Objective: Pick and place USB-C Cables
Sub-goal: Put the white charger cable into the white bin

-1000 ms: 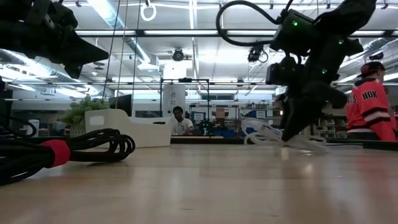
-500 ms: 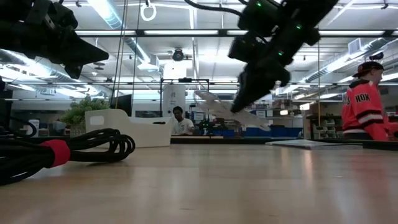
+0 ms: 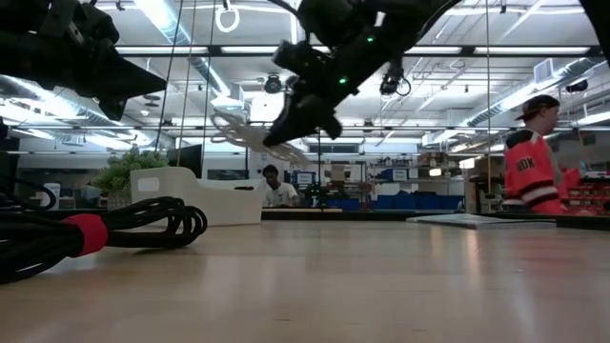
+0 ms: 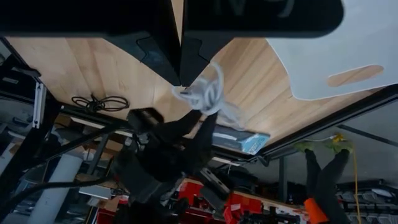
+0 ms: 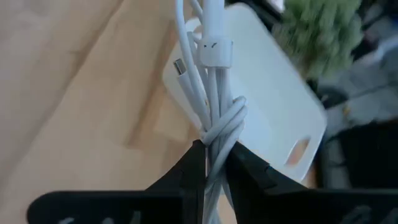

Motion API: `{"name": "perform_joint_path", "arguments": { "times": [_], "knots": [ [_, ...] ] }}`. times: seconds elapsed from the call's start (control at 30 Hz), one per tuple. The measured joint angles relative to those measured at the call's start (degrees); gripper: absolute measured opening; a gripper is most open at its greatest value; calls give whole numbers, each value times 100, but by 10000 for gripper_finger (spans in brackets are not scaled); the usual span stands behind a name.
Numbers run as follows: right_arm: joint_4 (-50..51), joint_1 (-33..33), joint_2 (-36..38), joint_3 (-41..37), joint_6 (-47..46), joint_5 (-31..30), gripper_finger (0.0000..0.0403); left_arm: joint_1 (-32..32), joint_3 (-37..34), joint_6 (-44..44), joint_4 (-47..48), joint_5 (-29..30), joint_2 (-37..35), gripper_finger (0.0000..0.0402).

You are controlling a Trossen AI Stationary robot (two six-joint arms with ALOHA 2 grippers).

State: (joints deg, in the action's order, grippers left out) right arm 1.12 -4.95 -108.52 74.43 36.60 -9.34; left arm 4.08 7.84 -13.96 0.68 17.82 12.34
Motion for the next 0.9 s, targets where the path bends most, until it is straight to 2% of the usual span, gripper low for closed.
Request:
{"name": "perform_joint_path", "arguments": {
  "times": [0.3,0.43,0.53,0.67,0.9],
  "knots": [
    [-1495,-210,-1000,622,2519,52,59,-1,0,1,1,-1,2,11],
    [-2361,-287,-1456,728,3315,135,59,1,0,-1,1,-1,2,11],
    [-2898,-321,-1746,728,3545,91,59,-1,0,1,1,-1,2,11],
    [-3084,-323,-1913,724,3471,-52,69,0,0,-1,-1,-1,2,11],
    [-2852,-321,-1893,726,3072,-135,132,1,0,-1,1,-1,2,11]
  ]
}}
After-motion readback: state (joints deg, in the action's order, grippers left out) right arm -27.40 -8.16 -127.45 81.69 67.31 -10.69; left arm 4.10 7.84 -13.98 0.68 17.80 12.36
